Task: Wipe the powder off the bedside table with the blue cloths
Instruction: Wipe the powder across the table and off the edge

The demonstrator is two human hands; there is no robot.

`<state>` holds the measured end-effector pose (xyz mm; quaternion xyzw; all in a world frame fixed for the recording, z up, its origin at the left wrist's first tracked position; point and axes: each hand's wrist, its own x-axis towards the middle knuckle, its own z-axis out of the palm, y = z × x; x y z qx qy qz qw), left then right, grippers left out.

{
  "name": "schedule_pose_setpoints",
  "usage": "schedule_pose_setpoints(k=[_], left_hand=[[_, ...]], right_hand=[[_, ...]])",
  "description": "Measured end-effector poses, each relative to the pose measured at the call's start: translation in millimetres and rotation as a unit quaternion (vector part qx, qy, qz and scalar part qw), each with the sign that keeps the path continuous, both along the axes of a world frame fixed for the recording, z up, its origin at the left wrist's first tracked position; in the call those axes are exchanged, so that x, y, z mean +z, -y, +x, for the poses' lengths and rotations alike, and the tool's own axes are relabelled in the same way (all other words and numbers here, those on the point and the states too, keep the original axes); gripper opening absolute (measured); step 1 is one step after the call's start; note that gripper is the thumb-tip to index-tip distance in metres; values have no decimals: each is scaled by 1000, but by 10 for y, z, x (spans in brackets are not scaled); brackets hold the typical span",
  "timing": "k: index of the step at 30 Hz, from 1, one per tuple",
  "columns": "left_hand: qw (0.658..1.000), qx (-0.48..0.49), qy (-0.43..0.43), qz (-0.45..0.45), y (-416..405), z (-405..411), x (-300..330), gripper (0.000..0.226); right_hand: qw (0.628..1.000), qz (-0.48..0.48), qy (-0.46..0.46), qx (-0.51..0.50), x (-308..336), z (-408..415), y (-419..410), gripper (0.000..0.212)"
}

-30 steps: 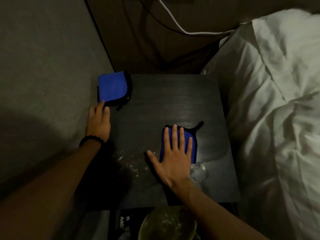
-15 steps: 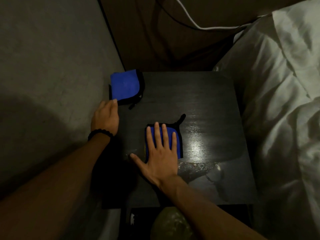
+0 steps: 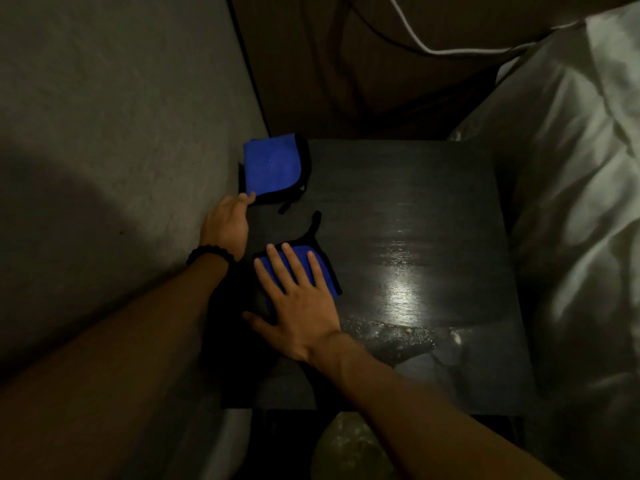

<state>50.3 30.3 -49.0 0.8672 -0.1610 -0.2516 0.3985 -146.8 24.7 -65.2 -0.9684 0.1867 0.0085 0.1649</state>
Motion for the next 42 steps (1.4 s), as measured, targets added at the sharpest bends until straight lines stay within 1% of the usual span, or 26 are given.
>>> schedule_pose_setpoints(k=[3,9,13,17,19,21,23,24,26,27,30,33,35,38,42], left_hand=[[1000,13,-15,-9,10,9,-18,31],[998,42,-40,-22,26,29,8,18],[998,42,-42,-27,24,22,10,23],[998,50,-32,-18,24,12,-3,28],[999,39,-18,-19,22,12,-7,33],[999,27,-5,-20,31,9,-8,35],[999,30,-4,-16,49,-8,-1,37],[999,35,-5,-12,61,-13,2,38],[999,43,-13,-7,78,-19,3,38],[999,48,-20,-7,82,-17,6,37],[998,55,-26,-9,90,-3,9,33],[999,45,-13,-11,81,-10,8,31],[998,52,-18,-13,78,5,-4,29],[999,49,-9,-6,90,-16,-8,32],[998,55,3,-1,83,-43,-14,35]], right_hand=[[1000,6,0,28,-10,19,23,87],[992,4,5,125,8,52,99,83],[985,13,20,173,9,84,114,77],[981,47,40,183,100,91,138,61],[986,57,76,134,154,114,81,55],[994,44,98,3,222,212,-96,63],[988,33,58,-139,286,350,-292,72],[983,27,18,-182,286,410,-372,75],[972,40,-53,-225,220,499,-464,79],[968,47,-61,-238,181,529,-486,81],[964,50,-45,-257,114,573,-521,87],[975,31,-24,-220,81,513,-512,90],[987,33,0,-156,62,442,-496,91],[997,34,8,-62,45,333,-450,92],[997,30,30,72,50,169,-319,79]])
